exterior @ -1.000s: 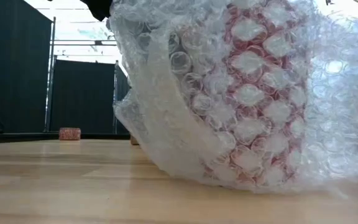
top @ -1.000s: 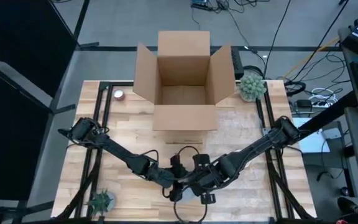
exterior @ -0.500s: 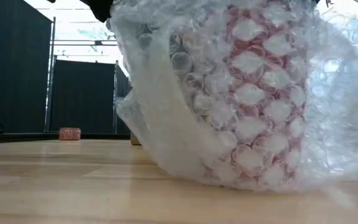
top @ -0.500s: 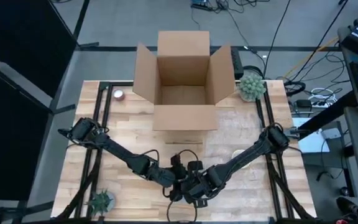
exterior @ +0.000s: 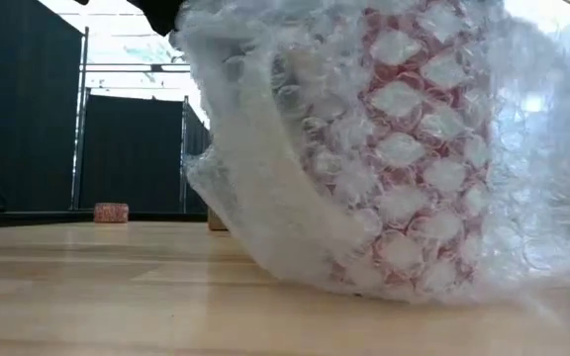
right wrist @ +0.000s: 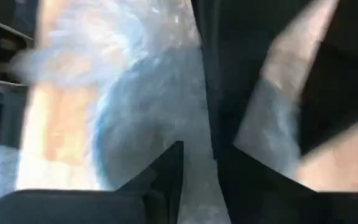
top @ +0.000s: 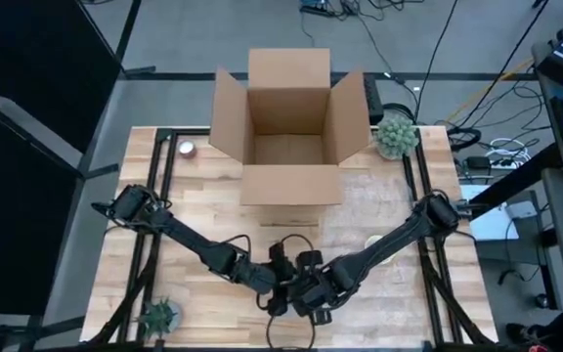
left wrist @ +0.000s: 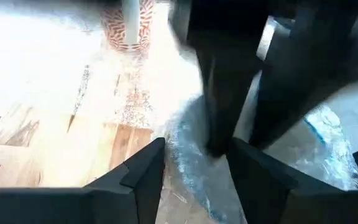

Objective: Wrap mug
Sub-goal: Wrap the red cup with the left transparent bubble wrap

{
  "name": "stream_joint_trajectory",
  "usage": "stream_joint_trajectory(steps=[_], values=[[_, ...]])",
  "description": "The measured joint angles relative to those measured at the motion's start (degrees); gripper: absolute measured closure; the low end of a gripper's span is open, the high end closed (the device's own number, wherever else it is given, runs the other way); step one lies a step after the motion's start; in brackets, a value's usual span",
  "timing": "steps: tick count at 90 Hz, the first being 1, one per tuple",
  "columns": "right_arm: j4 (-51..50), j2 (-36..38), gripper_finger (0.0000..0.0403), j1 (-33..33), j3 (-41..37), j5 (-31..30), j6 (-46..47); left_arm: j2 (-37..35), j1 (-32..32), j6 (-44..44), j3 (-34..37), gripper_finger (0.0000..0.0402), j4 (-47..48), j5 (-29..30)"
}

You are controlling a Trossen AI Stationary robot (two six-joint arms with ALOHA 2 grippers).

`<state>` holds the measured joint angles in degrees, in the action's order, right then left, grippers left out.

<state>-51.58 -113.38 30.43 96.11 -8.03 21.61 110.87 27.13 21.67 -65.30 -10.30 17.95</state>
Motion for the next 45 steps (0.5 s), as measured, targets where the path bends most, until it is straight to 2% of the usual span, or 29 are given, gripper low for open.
stream_joint_trajectory(steps=[14,45], values=[[0.89,0.88,0.0323,0.03,0.12,-0.66,0.31,0.0,-0.06,-0.07,0.0,0.024,0.11,-0.27],[3.68,-8.25,0.0323,0.0,0.65,-1.48,0.44,0.0,-0.1,-0.58,-0.02,0.024,-0.4,-0.7]])
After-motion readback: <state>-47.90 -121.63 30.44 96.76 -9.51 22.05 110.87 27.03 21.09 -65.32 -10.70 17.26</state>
